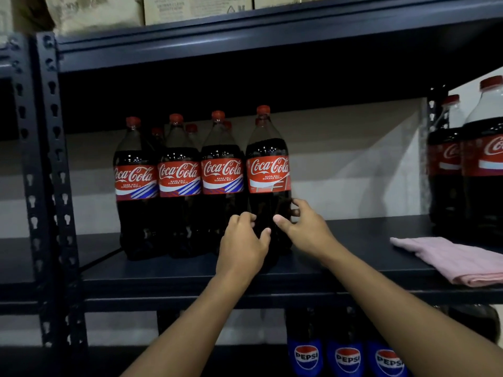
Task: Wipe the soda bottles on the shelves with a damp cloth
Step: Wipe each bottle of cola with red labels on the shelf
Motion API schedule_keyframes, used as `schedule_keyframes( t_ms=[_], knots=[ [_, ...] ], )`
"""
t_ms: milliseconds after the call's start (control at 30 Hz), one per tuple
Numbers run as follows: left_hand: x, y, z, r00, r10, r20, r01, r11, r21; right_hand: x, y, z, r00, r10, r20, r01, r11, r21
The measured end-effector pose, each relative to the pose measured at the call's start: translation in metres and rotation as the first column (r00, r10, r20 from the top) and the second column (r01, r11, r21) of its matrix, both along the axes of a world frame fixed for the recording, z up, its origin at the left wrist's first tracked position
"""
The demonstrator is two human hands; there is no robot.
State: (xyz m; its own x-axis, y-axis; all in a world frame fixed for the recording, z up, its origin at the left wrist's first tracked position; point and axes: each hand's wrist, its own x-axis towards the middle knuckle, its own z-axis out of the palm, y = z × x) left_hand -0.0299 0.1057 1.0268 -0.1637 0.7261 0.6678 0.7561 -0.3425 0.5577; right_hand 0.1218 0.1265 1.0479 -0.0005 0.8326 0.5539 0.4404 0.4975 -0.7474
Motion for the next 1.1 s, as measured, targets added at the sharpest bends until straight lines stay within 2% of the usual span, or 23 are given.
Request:
schedule_keyframes(
  t_ms=[833, 967, 1100],
  knots=[
    [0.002, -0.001, -0.003, 0.999, 0.038, -0.031, -0.040, 0.996, -0.074, -0.012, 0.012, -0.003, 0.997, -0.044, 0.069, 0.043, 0.999, 0.013],
    [0.008, -0.009, -0.003, 0.999, -0.032, 0.002, 0.031, 0.994, 0.105, -0.005, 0.000, -0.001, 0.998, -0.033, 0.046, 0.033, 0.999, 0.016],
    [0.043, -0.019, 0.012, 0.981, -0.193, 0.023, 0.183, 0.955, 0.232, 0.037, -0.022, 0.009, 0.992, -0.098, 0.078, 0.089, 0.991, 0.102]
  ],
)
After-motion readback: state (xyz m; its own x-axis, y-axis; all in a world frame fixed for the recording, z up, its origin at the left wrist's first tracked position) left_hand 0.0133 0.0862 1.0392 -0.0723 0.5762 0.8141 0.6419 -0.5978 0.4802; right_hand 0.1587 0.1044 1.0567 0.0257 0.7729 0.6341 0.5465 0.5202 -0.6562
